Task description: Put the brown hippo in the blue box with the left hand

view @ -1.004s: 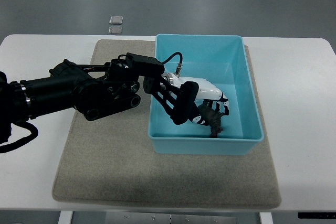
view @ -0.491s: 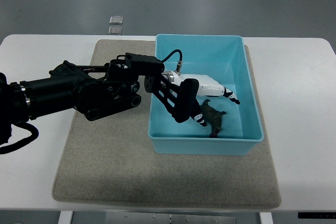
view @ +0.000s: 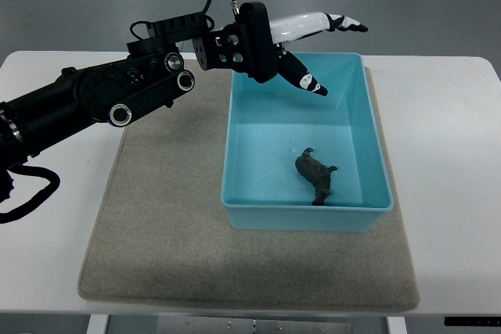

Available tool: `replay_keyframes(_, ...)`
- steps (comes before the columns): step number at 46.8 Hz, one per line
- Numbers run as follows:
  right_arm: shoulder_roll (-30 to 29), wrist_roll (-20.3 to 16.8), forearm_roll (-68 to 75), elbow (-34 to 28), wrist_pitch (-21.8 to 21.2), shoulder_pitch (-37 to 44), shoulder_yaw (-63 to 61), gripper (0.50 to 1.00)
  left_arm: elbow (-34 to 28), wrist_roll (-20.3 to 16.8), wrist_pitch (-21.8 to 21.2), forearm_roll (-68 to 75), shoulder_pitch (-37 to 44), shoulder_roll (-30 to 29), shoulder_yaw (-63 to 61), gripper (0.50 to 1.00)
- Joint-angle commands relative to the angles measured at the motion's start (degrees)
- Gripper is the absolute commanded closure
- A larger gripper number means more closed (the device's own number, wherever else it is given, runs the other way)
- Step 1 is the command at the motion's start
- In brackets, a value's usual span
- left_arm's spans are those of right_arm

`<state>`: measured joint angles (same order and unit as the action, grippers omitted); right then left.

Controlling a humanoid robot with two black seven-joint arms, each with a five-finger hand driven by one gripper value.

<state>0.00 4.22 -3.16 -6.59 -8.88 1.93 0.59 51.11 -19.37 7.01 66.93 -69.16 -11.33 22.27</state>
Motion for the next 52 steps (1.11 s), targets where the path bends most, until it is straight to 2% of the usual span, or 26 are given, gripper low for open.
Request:
replay_keyframes(1, 0.0, 0.0, 0.0, 0.0, 0.0, 0.0, -0.1, 0.564, -0.9, 0.0, 0.0, -7.7, 0.0, -1.8, 0.8, 0.504)
replay_keyframes(8, 0.0, 0.0, 0.0, 0.0, 0.0, 0.0, -0.1, 0.564, -5.1, 0.1, -0.3, -20.5, 0.0, -3.2, 0.9, 0.504)
replay_keyframes(16, 0.0, 0.0, 0.0, 0.0, 0.0, 0.0, -0.1, 0.564, -13.8, -0.1, -2.1, -34.7, 0.0, -3.2, 1.0, 0.510)
replay_keyframes(26, 0.0, 0.0, 0.0, 0.0, 0.0, 0.0, -0.1, 0.564, -19.3, -0.5, -0.4, -57.5, 4.3, -3.3, 3.7, 0.510)
replay_keyframes(40, 0.0, 0.0, 0.0, 0.0, 0.0, 0.0, -0.1, 0.564, -25.4, -0.6, -0.4, -61.8, 9.0, -4.6, 8.1, 0.504)
replay_keyframes(52, 0.0, 0.0, 0.0, 0.0, 0.0, 0.0, -0.1, 0.564, -25.4, -0.2, 0.3, -66.2, 13.7, -4.6, 15.0, 0.504)
